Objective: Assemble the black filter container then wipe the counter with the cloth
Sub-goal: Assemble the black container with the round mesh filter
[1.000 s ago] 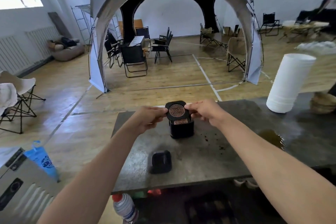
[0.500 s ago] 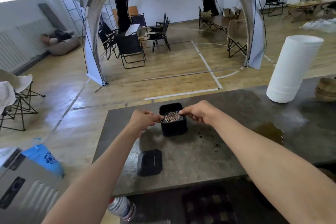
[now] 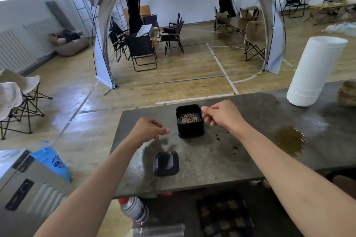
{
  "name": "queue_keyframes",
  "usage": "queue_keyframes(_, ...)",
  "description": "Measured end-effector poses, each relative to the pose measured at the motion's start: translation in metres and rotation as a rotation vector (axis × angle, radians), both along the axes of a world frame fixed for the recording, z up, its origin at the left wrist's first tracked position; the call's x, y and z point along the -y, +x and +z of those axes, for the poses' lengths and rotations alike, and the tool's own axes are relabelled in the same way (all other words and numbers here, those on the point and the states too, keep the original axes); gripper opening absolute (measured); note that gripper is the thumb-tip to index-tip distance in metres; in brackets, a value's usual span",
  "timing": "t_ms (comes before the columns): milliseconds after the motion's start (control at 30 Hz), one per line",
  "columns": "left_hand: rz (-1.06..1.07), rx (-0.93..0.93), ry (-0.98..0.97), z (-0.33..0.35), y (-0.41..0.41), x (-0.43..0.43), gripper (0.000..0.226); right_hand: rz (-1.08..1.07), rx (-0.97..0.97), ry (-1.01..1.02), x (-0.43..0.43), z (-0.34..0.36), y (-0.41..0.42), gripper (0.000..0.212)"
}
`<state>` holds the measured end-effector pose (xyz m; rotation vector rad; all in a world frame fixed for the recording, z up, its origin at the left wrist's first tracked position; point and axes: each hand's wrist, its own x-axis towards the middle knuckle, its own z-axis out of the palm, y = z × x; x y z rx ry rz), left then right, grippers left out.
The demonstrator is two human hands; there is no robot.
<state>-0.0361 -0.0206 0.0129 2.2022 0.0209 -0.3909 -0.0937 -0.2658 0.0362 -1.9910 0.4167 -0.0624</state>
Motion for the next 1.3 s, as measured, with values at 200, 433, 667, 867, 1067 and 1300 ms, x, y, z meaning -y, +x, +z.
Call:
queue_keyframes(200,-0.483,0.065,0.374,0.004,-0.045,-0.035,0.078,0.457,-0.078,-0.263,-0.055,-0.015,-0.048,0.042)
queue_keyframes(433,-0.672,0.397,0.475,-0.023,-0.097,-0.058,0.084,0.662,0.042,-0.699,-0.098,-0.04,-0.082,0.079)
queue_keyframes(667,-0.713,0.585,0.388,-0.035,-0.11,-0.074,0.047,0.679,0.217,-0.745,-0.099,-0.061,-0.098,0.057)
queue_keyframes(867,-0.555,0.491,0.089,-0.026,-0.102,-0.08,0.015,0.519,0.247,-0.297,-0.091,-0.05,-0.097,0.017)
queue_keyframes(1067,-0.133,0.102,-0.422,0.001,-0.076,-0.049,0.018,0.172,0.179,0.151,-0.073,-0.023,-0.066,0.019)
queue_keyframes(1300,-0.046,-0.18,-0.538,0.032,-0.032,0.003,0.028,-0.042,0.034,0.296,-0.038,0.002,-0.024,0.021)
